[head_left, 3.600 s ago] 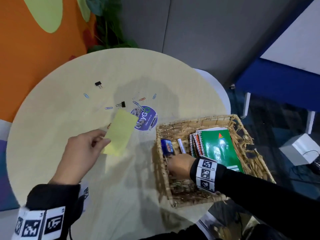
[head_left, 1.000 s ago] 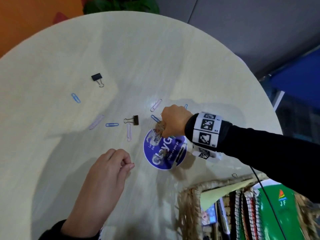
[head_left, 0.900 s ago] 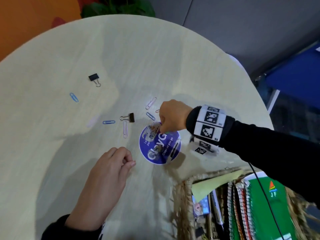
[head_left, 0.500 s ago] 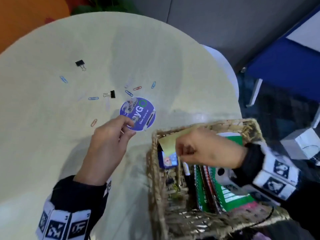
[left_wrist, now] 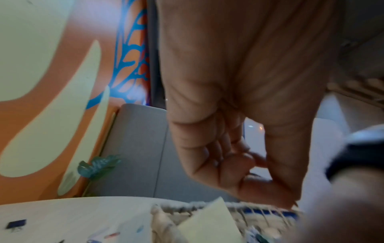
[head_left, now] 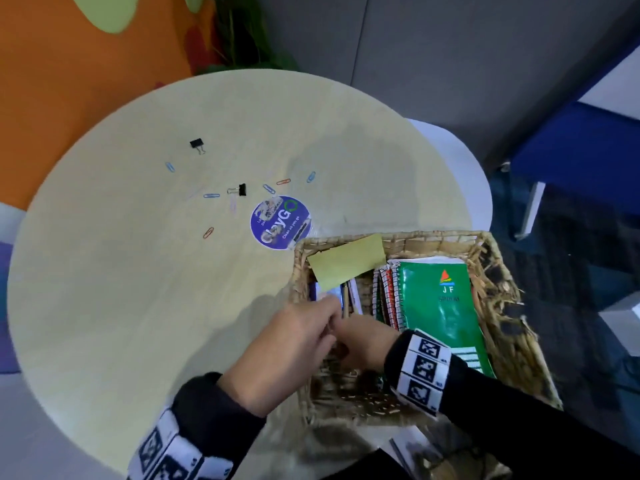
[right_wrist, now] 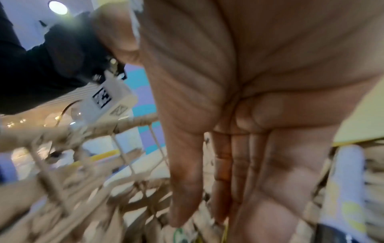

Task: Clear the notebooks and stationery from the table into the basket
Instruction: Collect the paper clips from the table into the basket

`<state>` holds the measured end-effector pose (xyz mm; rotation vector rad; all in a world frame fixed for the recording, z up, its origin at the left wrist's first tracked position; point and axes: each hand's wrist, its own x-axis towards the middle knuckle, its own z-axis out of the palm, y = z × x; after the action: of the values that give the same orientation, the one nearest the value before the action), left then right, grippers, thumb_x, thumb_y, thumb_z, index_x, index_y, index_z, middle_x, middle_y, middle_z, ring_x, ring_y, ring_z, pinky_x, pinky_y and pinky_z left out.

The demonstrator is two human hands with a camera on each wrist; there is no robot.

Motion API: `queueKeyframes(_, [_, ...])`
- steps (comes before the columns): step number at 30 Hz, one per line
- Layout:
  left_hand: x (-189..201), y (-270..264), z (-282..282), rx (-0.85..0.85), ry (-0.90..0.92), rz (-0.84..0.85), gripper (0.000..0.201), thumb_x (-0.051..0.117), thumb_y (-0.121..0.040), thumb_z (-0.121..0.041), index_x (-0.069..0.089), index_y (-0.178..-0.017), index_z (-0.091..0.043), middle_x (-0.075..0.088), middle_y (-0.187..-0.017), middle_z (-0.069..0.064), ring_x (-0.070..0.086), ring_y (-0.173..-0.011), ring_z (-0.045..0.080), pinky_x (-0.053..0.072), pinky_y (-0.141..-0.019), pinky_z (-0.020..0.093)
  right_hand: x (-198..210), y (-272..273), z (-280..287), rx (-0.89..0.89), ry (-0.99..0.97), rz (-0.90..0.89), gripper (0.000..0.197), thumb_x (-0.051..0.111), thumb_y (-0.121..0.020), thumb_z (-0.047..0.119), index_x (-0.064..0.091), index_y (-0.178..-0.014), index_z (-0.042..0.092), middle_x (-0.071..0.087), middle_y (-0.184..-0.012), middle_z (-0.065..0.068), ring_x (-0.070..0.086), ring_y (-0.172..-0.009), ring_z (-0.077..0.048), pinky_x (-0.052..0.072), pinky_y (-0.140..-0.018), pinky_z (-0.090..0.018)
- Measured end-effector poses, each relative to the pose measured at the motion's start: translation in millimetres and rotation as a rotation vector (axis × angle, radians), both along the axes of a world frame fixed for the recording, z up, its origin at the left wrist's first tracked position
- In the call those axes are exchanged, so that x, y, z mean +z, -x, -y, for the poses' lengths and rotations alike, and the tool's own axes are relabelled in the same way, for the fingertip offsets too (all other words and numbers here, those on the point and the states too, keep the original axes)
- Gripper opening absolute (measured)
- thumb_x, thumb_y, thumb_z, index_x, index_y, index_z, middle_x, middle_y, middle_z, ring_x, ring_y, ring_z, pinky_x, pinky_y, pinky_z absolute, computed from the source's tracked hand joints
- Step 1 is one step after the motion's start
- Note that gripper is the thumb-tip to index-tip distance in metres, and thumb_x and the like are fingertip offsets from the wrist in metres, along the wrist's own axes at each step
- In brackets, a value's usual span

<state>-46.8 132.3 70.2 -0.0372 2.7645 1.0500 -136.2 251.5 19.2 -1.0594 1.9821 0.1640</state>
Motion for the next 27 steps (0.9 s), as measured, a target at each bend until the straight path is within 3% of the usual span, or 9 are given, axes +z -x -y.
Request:
queueKeyframes(1, [-2, 2, -8, -0.063, 0.066, 0.056, 0.013, 0.058, -0.089, -0.008, 0.052, -0.088, -0.02, 0.063, -0.084, -0.001, 0.059, -0.074, 0.014, 0.041, -0.065, 0.016, 3, 4, -6, -0.044, 0.019, -0.015, 0.025, 0.065, -0.083, 0.013, 0.061, -0.106, 0.004, 0.065, -0.107, -0.017, 0.063, -0.098, -0.031, 0.05, -0.083, -0.036])
queueKeyframes(3, [-9, 6, -25, -0.226, 0.224, 0.194, 0.015, 0.05, -0.091, -0.002, 0.057, -0.095, -0.014, 0.067, -0.1, 0.009, 0.064, -0.092, 0.027, 0.052, -0.079, 0.035, 15, 14, -21, -0.151, 0.09, -0.067, 0.015, 0.07, -0.079, 0.02, 0.062, -0.089, 0.011, 0.063, -0.096, -0.013, 0.057, -0.086, -0.024, 0.045, -0.073, -0.03])
queueKeyframes(5, [-16, 10, -40, -0.388, 0.352, 0.299, 0.022, 0.048, -0.092, 0.003, 0.064, -0.105, -0.005, 0.068, -0.106, 0.016, 0.067, -0.098, 0.034, 0.056, -0.084, 0.045, 27, 22, -38, -0.242, 0.15, -0.115, 0.014, 0.07, -0.079, 0.024, 0.063, -0.084, 0.014, 0.066, -0.095, -0.008, 0.055, -0.083, -0.021, 0.042, -0.07, -0.027])
queueKeyframes(10, [-23, 13, -67, -0.548, 0.519, 0.48, 0.028, 0.044, -0.095, 0.01, 0.061, -0.117, 0.009, 0.064, -0.094, 0.019, 0.066, -0.103, 0.041, 0.055, -0.075, 0.044, 48, 24, -67, -0.416, 0.314, -0.131, 0.015, 0.07, -0.08, 0.027, 0.068, -0.087, 0.015, 0.071, -0.091, -0.001, 0.064, -0.085, -0.016, 0.054, -0.077, -0.032])
queueKeyframes(13, [-27, 16, -73, -0.581, 0.562, 0.581, 0.028, 0.043, -0.097, 0.007, 0.06, -0.12, 0.009, 0.065, -0.117, 0.022, 0.065, -0.107, 0.04, 0.056, -0.083, 0.045, 52, 20, -75, -0.414, 0.36, -0.125, 0.016, 0.069, -0.081, 0.028, 0.068, -0.091, 0.016, 0.071, -0.092, 0.0, 0.064, -0.085, -0.015, 0.054, -0.078, -0.032])
queueKeyframes(17, [-25, 19, -64, -0.592, 0.546, 0.574, 0.025, 0.046, -0.097, 0.005, 0.065, -0.113, 0.009, 0.068, -0.112, 0.021, 0.067, -0.095, 0.035, 0.057, -0.082, 0.041, 59, 24, -81, -0.436, 0.409, -0.066, 0.015, 0.07, -0.08, 0.032, 0.07, -0.088, 0.019, 0.072, -0.088, 0.004, 0.065, -0.08, -0.01, 0.055, -0.074, -0.028])
queueKeyframes(21, [-13, 30, -20, -0.315, 0.23, 0.303, 0.02, 0.055, -0.097, -0.017, 0.07, -0.108, -0.014, 0.074, -0.104, 0.004, 0.07, -0.094, 0.018, 0.056, -0.084, 0.028, 82, 64, -75, -0.459, 0.467, -0.028, 0.015, 0.069, -0.082, 0.032, 0.071, -0.086, 0.019, 0.071, -0.082, 0.006, 0.066, -0.076, -0.005, 0.056, -0.071, -0.021])
queueKeyframes(24, [-3, 43, 31, -0.04, 0.096, 0.093, 0.015, 0.061, -0.093, -0.025, 0.073, -0.101, -0.021, 0.076, -0.097, -0.005, 0.064, -0.083, 0.007, 0.045, -0.074, 0.016, 99, 114, -57, -0.479, 0.502, -0.13, 0.012, 0.069, -0.082, 0.03, 0.071, -0.084, 0.018, 0.068, -0.074, 0.009, 0.063, -0.069, -0.004, 0.049, -0.063, -0.013])
queueKeyframes(27, [-13, 51, 85, 0.271, 0.026, -0.039, 0.018, 0.062, -0.085, -0.029, 0.074, -0.094, -0.018, 0.075, -0.083, -0.005, 0.064, -0.077, 0.007, 0.039, -0.067, 0.0, 102, 167, -28, -0.438, 0.434, -0.216, 0.015, 0.067, -0.083, 0.028, 0.071, -0.085, 0.014, 0.066, -0.073, 0.003, 0.062, -0.071, -0.014, 0.048, -0.067, -0.024])
